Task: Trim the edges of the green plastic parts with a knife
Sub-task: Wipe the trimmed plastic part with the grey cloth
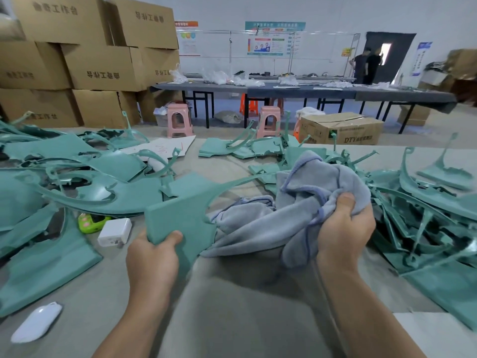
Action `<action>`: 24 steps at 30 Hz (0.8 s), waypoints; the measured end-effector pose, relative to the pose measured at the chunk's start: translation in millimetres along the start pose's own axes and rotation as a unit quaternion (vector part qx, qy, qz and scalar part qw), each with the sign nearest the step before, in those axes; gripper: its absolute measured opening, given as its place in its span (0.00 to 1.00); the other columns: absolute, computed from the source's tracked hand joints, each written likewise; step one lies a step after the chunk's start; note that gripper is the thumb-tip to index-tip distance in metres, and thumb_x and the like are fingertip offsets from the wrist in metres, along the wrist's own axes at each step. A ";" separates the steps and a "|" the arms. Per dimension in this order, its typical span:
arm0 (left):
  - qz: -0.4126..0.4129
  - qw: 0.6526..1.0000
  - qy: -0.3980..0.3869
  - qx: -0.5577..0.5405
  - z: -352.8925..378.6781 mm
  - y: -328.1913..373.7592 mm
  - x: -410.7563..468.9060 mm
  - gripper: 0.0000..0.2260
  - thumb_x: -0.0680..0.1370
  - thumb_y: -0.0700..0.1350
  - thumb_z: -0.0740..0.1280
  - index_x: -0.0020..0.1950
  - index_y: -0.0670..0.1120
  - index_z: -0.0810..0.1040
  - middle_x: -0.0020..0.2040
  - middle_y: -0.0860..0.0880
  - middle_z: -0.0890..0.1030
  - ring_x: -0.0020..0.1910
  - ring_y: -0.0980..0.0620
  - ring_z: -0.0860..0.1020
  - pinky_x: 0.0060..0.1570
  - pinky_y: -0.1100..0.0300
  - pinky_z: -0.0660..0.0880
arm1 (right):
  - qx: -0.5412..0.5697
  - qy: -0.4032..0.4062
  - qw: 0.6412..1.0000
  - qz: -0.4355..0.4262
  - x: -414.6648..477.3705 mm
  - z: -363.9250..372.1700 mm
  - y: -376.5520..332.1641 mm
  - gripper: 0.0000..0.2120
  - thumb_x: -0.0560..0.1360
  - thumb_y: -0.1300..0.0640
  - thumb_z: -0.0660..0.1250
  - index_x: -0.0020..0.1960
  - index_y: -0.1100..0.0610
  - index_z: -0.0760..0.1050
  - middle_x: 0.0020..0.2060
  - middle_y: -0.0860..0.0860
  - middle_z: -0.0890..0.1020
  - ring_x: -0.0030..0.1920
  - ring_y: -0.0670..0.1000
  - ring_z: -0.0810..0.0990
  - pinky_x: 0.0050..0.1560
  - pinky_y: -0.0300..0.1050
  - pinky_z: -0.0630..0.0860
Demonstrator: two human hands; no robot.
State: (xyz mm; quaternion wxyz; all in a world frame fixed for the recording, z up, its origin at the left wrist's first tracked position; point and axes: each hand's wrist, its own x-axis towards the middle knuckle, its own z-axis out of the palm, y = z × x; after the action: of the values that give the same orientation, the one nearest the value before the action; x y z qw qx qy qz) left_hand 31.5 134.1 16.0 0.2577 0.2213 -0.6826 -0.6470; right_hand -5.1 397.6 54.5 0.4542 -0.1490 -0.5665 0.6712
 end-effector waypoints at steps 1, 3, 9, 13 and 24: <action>-0.011 1.000 0.005 -0.014 -0.2 -0.7 -0.7 0.05 0.69 0.47 0.74 0.42 0.55 0.80 0.41 0.56 0.85 0.44 0.47 0.83 0.47 0.49 0.80 | 0.011 -0.016 1.000 -0.009 -3.4 0.8 -0.1 0.12 0.83 0.58 0.59 0.59 0.60 0.79 0.41 0.41 0.84 0.41 0.38 0.82 0.42 0.33 0.77; -0.041 0.997 0.012 -0.058 1.8 -0.2 -4.2 0.05 0.70 0.44 0.73 0.43 0.54 0.82 0.38 0.55 0.86 0.42 0.48 0.84 0.42 0.52 0.79 | 0.032 -0.029 0.999 0.008 -9.8 3.7 2.2 0.13 0.83 0.57 0.59 0.59 0.62 0.78 0.38 0.40 0.84 0.38 0.39 0.81 0.40 0.32 0.76; -0.031 0.995 0.019 -0.096 -2.7 7.4 -4.2 0.11 0.70 0.44 0.73 0.42 0.62 0.85 0.39 0.58 0.86 0.40 0.51 0.84 0.40 0.55 0.79 | 0.092 0.056 0.977 0.186 7.9 -1.0 17.3 0.08 0.83 0.56 0.62 0.56 0.57 0.79 0.40 0.49 0.82 0.38 0.47 0.82 0.45 0.47 0.79; 0.003 0.997 0.059 -0.051 -12.0 11.0 2.3 0.11 0.65 0.50 0.72 0.40 0.67 0.82 0.34 0.62 0.84 0.40 0.49 0.83 0.41 0.52 0.79 | 0.099 0.095 0.970 0.201 27.3 -11.8 12.7 0.09 0.83 0.55 0.62 0.49 0.54 0.80 0.37 0.46 0.83 0.34 0.45 0.81 0.42 0.46 0.79; 0.182 0.977 -0.069 0.091 6.1 15.1 -31.0 0.05 0.71 0.49 0.68 0.45 0.59 0.81 0.36 0.64 0.82 0.33 0.64 0.78 0.33 0.67 0.74 | -0.059 -0.259 0.964 0.023 -56.1 11.4 -15.7 0.09 0.76 0.49 0.69 0.55 0.47 0.80 0.44 0.43 0.84 0.46 0.48 0.83 0.49 0.50 0.81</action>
State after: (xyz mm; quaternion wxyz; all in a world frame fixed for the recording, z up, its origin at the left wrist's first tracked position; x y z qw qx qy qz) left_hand 51.9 159.5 28.9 0.3020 0.0712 -0.7838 -0.5380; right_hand 24.2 345.9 54.5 0.2667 -0.0093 -0.6999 0.6625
